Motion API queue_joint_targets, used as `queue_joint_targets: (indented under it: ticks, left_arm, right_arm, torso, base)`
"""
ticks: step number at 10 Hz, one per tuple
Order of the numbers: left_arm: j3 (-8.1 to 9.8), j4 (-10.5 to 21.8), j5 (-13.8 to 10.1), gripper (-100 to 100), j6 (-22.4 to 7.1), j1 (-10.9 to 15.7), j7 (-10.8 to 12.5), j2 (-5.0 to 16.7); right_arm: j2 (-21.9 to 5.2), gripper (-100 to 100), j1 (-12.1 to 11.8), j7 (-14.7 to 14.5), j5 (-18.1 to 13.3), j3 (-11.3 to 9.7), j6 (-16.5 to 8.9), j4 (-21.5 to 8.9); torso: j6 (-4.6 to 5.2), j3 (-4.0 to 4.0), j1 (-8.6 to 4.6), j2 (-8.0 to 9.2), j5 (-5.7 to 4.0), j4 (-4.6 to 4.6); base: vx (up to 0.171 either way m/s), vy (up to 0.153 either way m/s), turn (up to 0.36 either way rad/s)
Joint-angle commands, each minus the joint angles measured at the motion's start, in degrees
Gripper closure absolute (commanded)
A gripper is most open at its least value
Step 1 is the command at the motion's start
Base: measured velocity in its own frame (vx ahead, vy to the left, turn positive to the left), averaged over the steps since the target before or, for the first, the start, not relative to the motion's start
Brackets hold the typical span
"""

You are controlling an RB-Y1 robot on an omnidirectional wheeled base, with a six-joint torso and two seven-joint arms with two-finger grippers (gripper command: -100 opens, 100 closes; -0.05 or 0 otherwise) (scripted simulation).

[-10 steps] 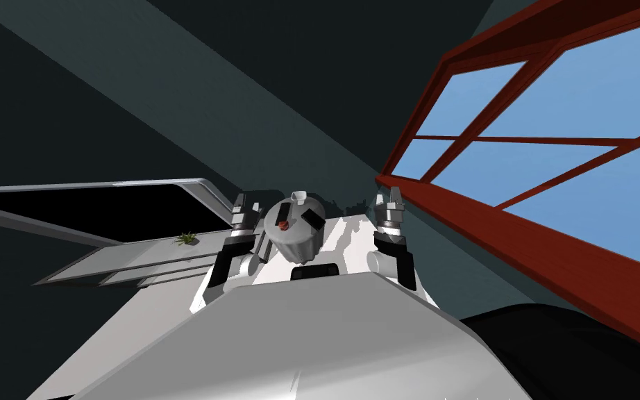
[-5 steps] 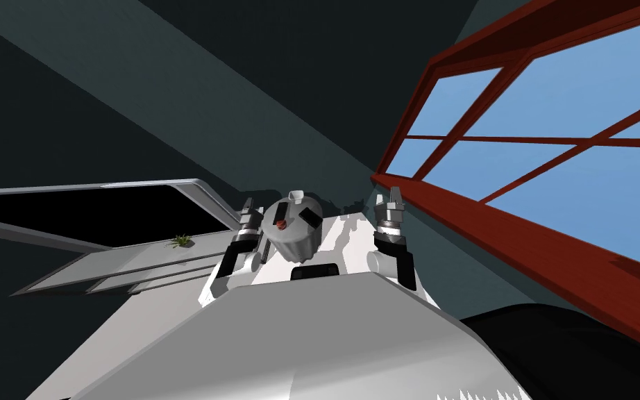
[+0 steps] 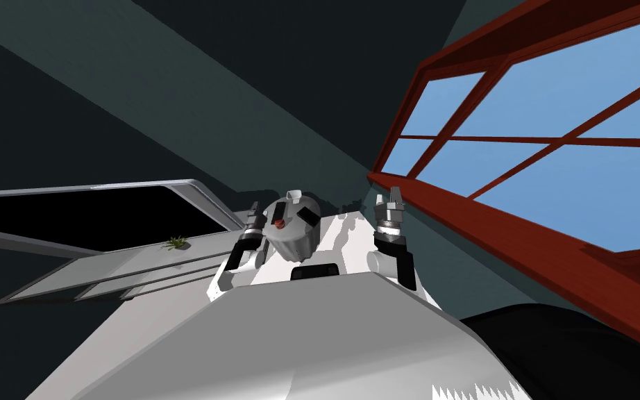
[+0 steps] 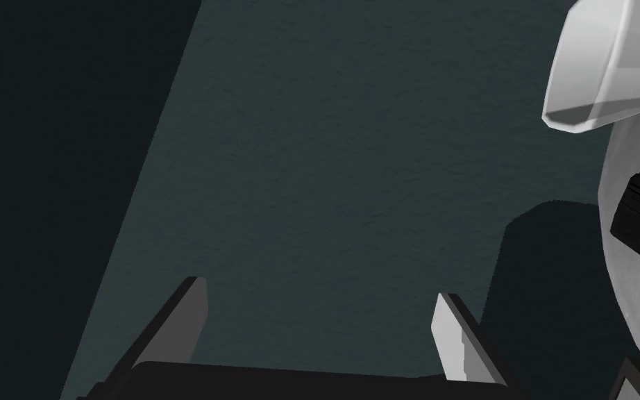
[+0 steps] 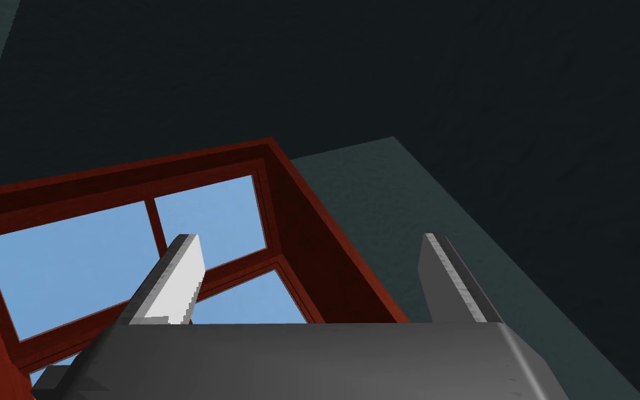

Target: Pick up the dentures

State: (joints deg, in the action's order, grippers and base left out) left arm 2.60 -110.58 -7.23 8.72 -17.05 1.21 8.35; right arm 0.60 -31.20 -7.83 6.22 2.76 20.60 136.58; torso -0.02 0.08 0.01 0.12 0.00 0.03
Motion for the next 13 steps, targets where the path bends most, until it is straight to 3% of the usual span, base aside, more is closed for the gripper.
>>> queue_joint_targets:
  ticks: [1, 7, 13]
  left_arm:
    - [-0.01, 2.6, 0.0, -100, -1.3, 1.2, 0.3, 0.0]
    - [-0.67, 14.9, 0.0, -100, -5.2, 6.0, 1.5, 0.1]
    - [-1.52, 23.6, 0.4, -100, -6.1, 8.8, 1.7, -0.1]
  right_arm:
    - [0.0, 0, 0.0, 0.0, 0.0, 0.0, 0.0, 0.0]
    - [0.0, 0, 0.0, 0.0, 0.0, 0.0, 0.0, 0.0]
    - [0.0, 0, 0.0, 0.0, 0.0, 0.0, 0.0, 0.0]
  torso:
    - [0.00, 0.00, 0.00, 0.00, 0.00, 0.00]
    - [0.00, -0.05, 0.12, -0.09, 0.02, -0.02]
    - [-0.01, -0.11, 0.16, -0.20, 0.03, -0.04]
  base:
    - [-0.032, -0.005, -0.052]
    - [-0.024, 0.016, -0.060]
    - [0.012, 0.036, -0.009]
